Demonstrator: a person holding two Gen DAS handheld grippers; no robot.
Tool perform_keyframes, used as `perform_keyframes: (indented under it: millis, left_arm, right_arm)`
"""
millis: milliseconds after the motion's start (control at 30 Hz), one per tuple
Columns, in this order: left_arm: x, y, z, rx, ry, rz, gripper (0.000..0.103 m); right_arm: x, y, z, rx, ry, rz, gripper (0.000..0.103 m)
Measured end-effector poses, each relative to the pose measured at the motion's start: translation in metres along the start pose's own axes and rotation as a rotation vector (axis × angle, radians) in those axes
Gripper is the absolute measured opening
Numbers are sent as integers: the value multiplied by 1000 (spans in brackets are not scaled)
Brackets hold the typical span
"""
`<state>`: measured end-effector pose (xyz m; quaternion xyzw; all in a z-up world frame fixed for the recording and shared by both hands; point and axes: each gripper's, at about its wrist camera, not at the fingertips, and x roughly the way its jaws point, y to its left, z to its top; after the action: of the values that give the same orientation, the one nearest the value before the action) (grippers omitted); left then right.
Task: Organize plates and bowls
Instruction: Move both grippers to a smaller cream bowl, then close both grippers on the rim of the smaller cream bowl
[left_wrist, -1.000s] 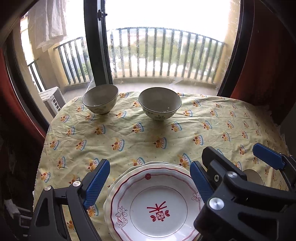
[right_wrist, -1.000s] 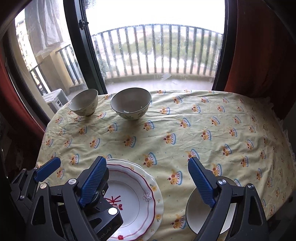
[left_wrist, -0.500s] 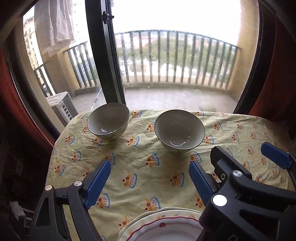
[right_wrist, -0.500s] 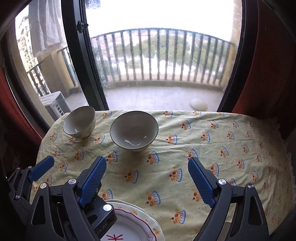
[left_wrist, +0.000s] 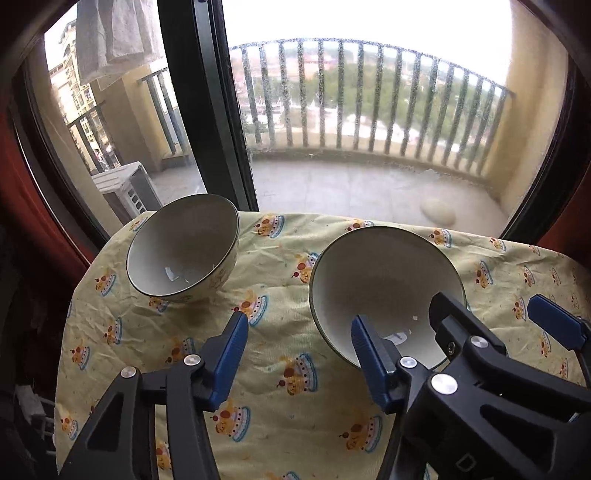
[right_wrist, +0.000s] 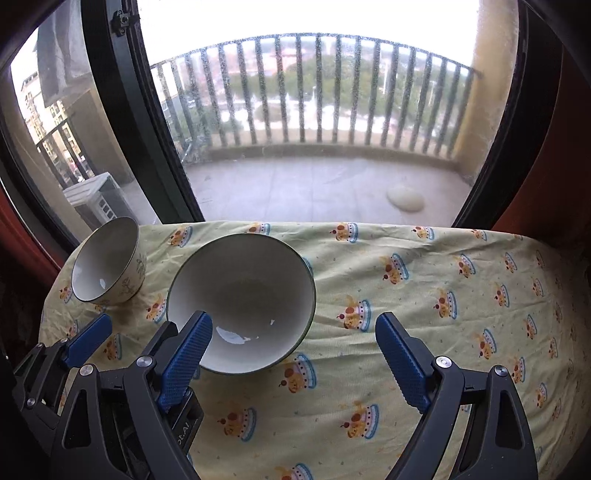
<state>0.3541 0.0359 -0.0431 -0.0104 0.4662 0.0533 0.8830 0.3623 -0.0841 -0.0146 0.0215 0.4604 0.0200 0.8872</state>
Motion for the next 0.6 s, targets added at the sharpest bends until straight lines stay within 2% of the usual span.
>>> perform_keyframes:
  millis: [67, 133, 167, 233, 333, 467, 567, 600]
  left_arm:
    - [10, -1, 2, -24, 6, 11, 52]
    - [21, -5, 4, -32, 22, 10, 51]
    - [26, -6, 4, -29, 27, 16, 46]
    - [34, -9, 4, -23, 37, 21, 43]
    - [44, -13, 6, -18, 52, 20, 37]
    - [53, -17, 11, -7, 53, 28, 27]
    - [60, -19, 15, -6, 56, 29, 23]
    - [61, -19, 16, -8, 55, 25, 23]
  right_arm:
    - [8, -1, 3, 9, -5, -19, 92]
    - [19, -2, 7, 8, 3, -39, 91]
    - [24, -4, 8, 5, 6, -37, 87]
    - [34, -6, 9, 2, 22, -32, 80]
    - [47, -10, 8, 24, 46, -19, 77]
    - [62, -13, 9, 54, 70, 0, 55]
    - [71, -15, 13, 65, 74, -1, 40]
    - [73, -15, 14, 68, 76, 5, 40]
